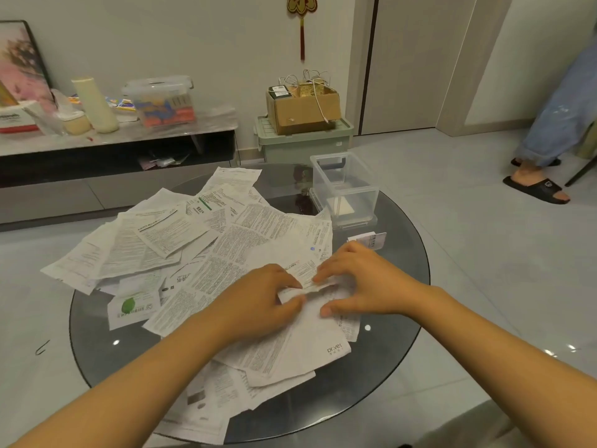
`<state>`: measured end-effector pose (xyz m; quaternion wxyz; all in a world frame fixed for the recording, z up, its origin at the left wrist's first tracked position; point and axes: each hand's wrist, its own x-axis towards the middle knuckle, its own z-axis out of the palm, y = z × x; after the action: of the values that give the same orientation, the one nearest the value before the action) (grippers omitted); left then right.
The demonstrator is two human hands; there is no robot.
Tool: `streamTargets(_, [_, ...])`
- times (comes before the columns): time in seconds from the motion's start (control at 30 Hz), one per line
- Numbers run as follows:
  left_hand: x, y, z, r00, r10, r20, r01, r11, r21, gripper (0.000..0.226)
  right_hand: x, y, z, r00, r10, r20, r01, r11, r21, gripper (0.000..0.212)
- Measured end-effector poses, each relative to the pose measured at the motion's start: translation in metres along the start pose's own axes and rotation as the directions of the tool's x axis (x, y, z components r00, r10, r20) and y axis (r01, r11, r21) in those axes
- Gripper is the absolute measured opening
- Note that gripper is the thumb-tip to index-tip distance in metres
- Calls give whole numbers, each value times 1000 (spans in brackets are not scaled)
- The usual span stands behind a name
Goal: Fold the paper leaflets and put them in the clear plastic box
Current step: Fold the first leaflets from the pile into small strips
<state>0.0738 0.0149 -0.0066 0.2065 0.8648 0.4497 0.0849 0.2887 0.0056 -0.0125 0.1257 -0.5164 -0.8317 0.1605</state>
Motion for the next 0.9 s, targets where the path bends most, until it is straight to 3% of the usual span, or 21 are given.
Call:
streamTargets(0.07, [-1,-2,-7,998,-66,-10,64,993,-101,19,1,-4,0,1000,19,3,-19,998,51,38])
streamTargets(0.2, [1,-8,-16,986,-155,-66,133,955,-264,34,9,-12,-1,989,142,-36,-128,958,257,5])
streamTargets(0.3, [2,-10,-21,982,-189,-30,173,945,-278,25,17,-15,1,976,211,-62,-171,905,389,11])
streamTargets(0.47, [2,-17,-21,958,-267,-103,238,943,-231,15,33,-22,15,956,261,-135,-186,893,409,20])
streamTargets(0.53, [2,-20,-18,943,-306,-133,265,929,-258,23,38,-22,19,958,267,-108,-200,887,416,34])
streamTargets(0.6, [1,-23,-15,942,-308,-133,265,926,-269,45,42,-22,22,958,280,-66,-236,897,373,55])
streamTargets(0.67, [-1,-26,-12,953,-276,-123,248,947,-204,70,43,-22,25,960,276,-48,-246,911,332,71])
streamTargets(0.73, [0,-30,-10,965,-239,-111,225,966,-124,78,42,-25,26,967,247,-58,-222,934,281,77])
streamTargets(0.9, [2,-36,-7,993,-39,-113,58,984,170,31,40,-27,22,984,172,-51,-166,980,113,33])
